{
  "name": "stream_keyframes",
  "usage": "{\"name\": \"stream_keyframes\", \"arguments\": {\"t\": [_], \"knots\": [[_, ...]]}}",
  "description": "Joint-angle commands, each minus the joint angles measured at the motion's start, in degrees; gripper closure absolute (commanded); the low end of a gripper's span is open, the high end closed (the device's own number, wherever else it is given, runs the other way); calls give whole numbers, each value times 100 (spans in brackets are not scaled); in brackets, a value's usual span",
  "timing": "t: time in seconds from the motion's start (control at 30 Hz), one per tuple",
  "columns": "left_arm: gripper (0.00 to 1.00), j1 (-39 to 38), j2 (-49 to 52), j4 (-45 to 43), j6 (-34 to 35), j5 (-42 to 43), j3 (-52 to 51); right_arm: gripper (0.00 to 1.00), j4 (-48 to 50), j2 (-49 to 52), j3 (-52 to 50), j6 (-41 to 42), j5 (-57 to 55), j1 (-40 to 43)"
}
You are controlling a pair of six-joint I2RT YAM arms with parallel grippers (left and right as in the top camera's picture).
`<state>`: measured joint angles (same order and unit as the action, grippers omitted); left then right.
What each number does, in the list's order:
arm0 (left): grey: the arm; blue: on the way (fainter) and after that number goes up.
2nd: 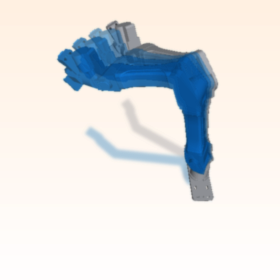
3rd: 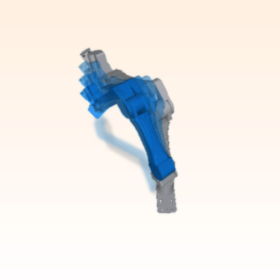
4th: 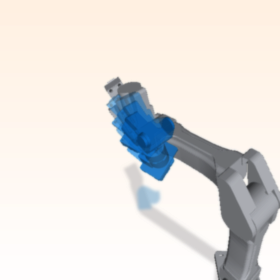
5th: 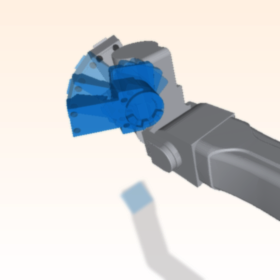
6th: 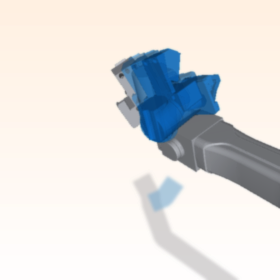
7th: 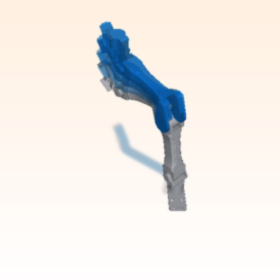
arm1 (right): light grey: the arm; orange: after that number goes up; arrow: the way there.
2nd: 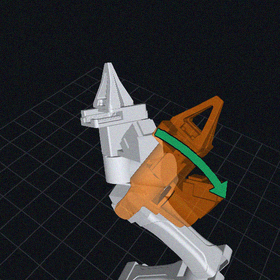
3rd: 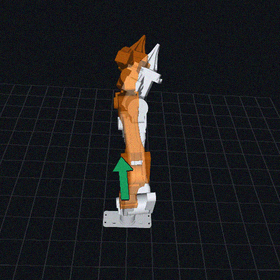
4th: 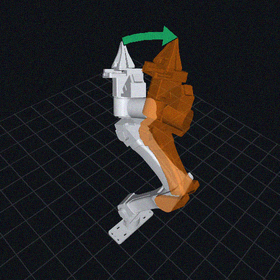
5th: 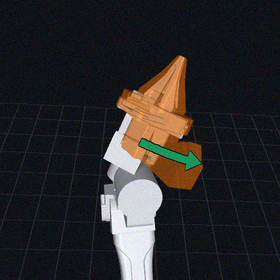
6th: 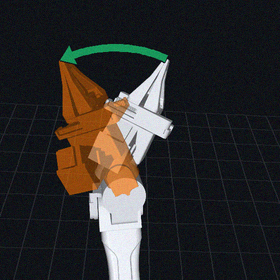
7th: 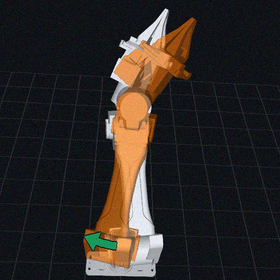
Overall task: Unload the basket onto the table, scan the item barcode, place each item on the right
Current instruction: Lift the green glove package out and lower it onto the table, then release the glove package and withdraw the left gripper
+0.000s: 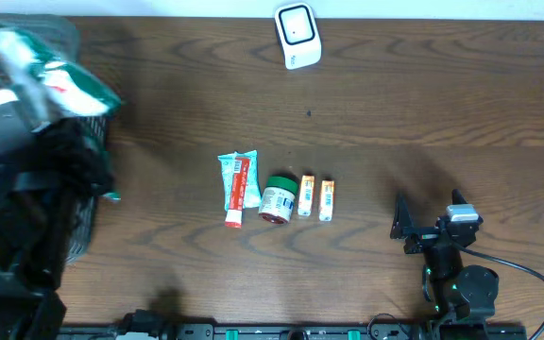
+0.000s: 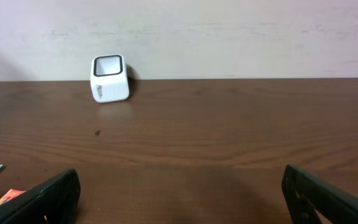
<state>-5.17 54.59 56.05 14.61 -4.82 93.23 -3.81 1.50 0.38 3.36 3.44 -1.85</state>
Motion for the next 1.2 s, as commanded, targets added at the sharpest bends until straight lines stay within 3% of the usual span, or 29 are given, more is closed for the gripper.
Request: {"name": "stream_keyframes", "arguments": {"t": [0.0,0.27,0.43,0.6,0.7,0.9,1.17], "knots": [[93,-678,304,116,448,-13,-389,1,-17,-4,-7,-66,50,-35],[93,-1563,1821,79,1016,-13,-1440,1,-17,-4,-7,-66,50,-35],[92,-1633,3134,-2,1362,-17,-1576,1,-17,-4,-7,-66,50,-35],[93,-1394,4391,-125,2894,-24,-1576,1,-17,-4,-7,-66,50,-35],[93,-1285,4793,-109,3534,402,-1576,1,-17,-4,-7,-66,50,-35],[93,-1248,5128,-76,3539,1095,-1576,1,-17,-4,-7,-66,50,-35],[92,-1252,5128,-33,3370,1217,-1576,1,-17,-4,-7,-66,50,-35]]}}
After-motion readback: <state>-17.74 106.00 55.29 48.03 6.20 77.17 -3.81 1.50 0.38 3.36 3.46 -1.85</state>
